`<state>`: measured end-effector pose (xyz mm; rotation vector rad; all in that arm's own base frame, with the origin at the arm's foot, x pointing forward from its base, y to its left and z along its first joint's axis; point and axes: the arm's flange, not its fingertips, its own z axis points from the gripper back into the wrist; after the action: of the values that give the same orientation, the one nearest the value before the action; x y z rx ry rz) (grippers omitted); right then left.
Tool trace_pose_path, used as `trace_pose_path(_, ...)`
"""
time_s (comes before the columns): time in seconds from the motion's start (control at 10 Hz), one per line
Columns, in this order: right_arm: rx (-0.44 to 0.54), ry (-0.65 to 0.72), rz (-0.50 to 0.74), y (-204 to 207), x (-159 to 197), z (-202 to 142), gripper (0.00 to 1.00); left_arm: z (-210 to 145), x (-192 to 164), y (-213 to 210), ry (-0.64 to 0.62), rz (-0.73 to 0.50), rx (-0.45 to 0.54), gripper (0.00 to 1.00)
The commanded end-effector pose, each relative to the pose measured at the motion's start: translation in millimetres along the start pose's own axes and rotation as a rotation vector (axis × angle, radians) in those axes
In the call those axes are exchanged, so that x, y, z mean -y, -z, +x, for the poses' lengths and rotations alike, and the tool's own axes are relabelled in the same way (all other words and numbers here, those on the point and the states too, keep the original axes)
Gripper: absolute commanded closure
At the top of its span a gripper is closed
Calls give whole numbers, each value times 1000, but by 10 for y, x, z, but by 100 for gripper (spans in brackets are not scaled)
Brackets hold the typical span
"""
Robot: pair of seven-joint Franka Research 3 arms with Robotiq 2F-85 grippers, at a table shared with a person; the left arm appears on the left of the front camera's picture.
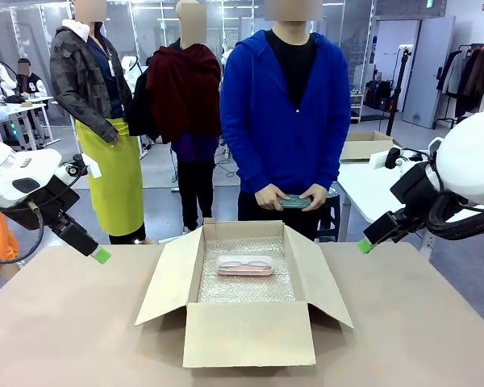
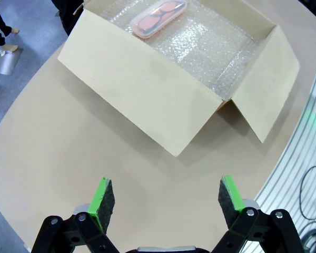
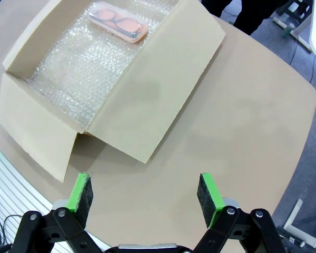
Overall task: Pack the glasses set securely to prepare it for shipping.
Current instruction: Put the Glasses case from the right side of the table into the Package Box.
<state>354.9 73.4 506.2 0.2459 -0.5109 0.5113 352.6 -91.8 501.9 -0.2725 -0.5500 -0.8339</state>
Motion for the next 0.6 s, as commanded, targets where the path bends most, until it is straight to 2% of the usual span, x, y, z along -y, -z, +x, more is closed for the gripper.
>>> trace_pose_path(0.0,12,-14,-4,12,17,9,0,-13,-9,-14,3,-11,9,0)
trace_pose_path(0.5,12,-14,-4,12,17,9,0,-13,-9,-14,3,-11,9,0)
